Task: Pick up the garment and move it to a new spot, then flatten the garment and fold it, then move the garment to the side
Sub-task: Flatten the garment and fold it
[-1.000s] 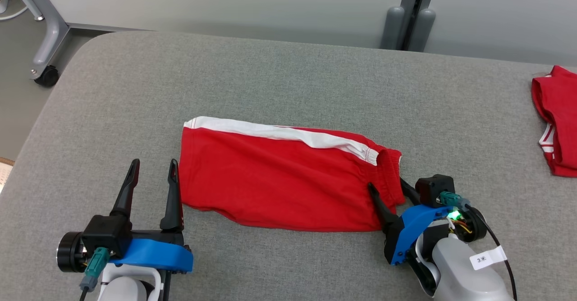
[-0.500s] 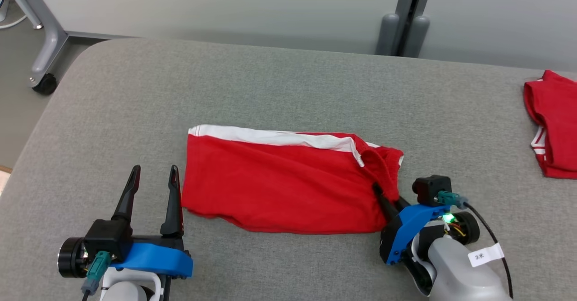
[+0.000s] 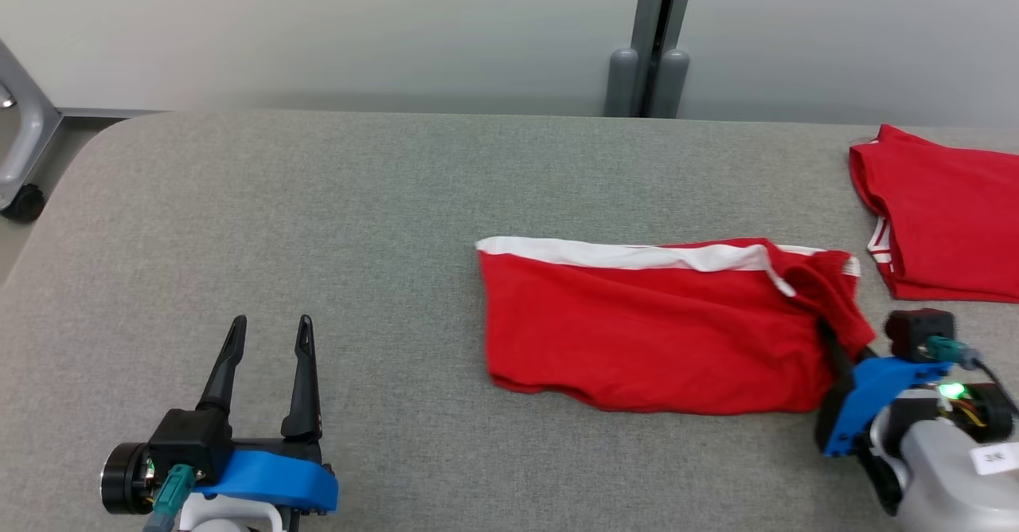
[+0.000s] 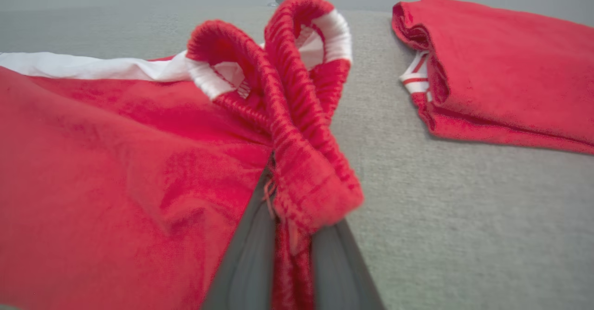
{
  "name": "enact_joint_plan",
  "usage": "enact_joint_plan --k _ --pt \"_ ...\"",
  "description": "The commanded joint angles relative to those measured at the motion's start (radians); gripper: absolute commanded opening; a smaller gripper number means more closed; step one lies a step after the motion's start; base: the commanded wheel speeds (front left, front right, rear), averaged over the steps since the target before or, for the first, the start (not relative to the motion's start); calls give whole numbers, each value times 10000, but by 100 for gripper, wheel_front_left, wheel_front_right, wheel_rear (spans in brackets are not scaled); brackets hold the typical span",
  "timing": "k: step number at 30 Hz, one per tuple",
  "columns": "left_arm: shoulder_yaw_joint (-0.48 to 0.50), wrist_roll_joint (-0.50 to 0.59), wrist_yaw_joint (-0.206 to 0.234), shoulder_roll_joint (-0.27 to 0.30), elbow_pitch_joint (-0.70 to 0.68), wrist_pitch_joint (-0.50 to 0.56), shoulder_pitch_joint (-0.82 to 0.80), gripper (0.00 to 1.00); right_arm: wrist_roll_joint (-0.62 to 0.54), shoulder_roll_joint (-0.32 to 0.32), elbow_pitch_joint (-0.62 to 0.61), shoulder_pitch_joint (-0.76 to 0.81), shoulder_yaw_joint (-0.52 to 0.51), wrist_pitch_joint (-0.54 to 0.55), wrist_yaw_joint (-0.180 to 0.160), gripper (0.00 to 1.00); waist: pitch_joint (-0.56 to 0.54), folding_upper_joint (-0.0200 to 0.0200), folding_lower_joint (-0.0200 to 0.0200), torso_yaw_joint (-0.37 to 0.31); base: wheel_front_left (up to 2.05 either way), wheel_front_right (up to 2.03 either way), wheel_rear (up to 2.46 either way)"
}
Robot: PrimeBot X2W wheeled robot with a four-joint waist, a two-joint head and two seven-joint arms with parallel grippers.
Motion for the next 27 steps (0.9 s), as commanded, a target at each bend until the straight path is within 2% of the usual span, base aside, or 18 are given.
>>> enact_joint_plan --k 1,5,13,27 --pt "24 61 -40 -4 -36 -40 84 100 128 -201 -54 162 -85 -2 -3 0 -39 -1 0 -67 0 0 0" --pt "53 85 -45 -25 -74 -40 121 100 231 -455 -499 291 -362 291 -3 0 -31 -1 0 -310 0 0 0" --pt "-50 121 -74 -55 92 -40 -47 100 123 478 -2162 -76 -409 957 -1 0 23 -1 0 -384 0 0 0" --pt "-156 23 -97 -76 171 -40 -274 100 -1055 1853 -3751 -59 -781 2018 -1 0 223 -1 0 -137 0 0 0"
